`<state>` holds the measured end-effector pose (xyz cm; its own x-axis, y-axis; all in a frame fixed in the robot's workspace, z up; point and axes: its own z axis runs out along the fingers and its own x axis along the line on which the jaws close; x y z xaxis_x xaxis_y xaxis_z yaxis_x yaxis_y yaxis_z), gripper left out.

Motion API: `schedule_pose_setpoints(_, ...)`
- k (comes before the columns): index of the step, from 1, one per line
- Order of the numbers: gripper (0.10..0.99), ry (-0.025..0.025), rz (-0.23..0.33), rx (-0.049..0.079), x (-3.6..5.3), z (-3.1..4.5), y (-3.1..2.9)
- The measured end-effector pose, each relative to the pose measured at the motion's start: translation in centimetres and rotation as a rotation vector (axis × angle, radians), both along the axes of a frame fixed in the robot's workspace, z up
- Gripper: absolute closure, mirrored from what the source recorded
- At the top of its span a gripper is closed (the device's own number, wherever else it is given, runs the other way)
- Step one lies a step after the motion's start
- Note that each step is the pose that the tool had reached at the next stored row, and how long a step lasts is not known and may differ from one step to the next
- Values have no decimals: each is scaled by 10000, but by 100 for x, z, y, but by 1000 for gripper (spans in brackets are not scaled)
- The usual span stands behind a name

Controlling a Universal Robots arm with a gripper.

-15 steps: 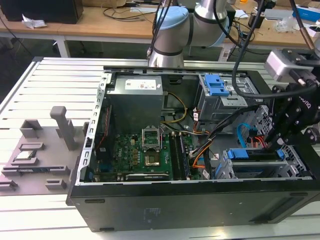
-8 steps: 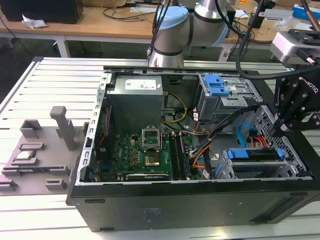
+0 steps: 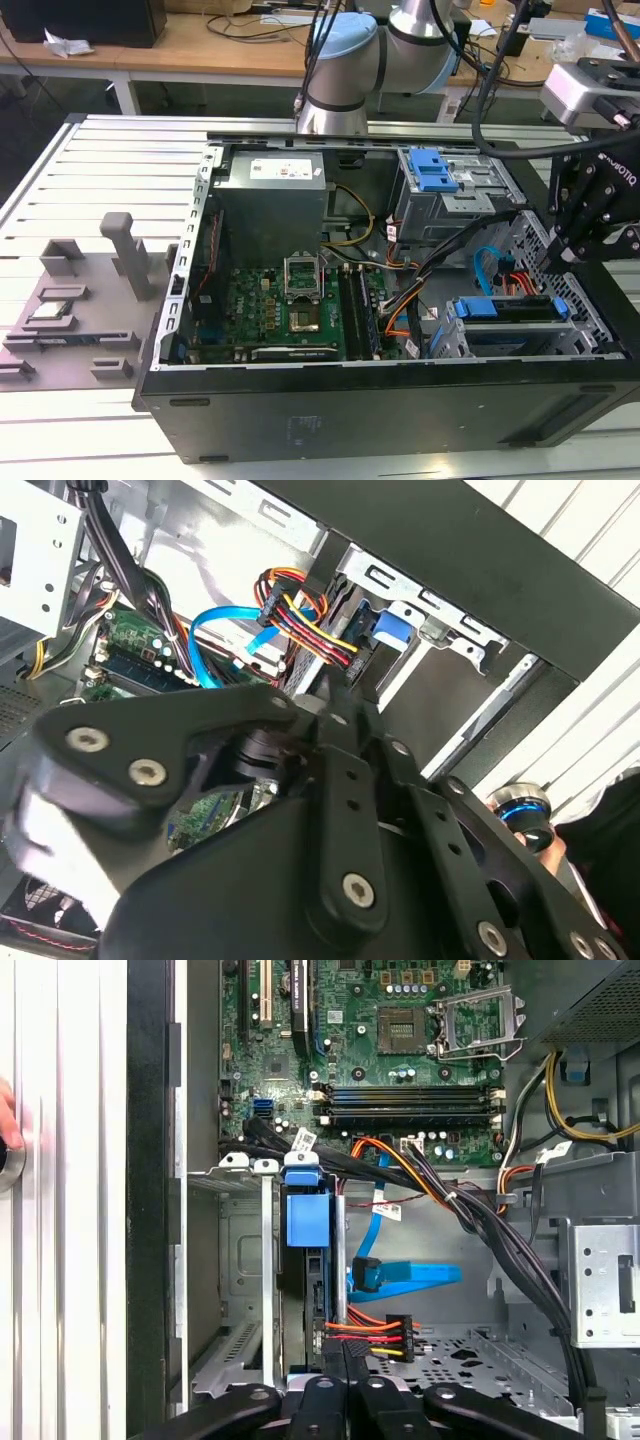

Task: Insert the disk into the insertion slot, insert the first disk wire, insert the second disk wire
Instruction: 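Insert the second disk wire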

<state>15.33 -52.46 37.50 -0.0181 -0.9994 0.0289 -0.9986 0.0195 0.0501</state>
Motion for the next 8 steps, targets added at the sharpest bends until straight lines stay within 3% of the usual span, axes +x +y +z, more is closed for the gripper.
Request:
schedule_pose_setpoints(2,784,0,0,0,0,1,0)
schedule_pose_setpoints(7,784,0,0,-1,-11,-11,20)
schedule_pose_setpoints(8,784,0,1,-1,-52,-21,42)
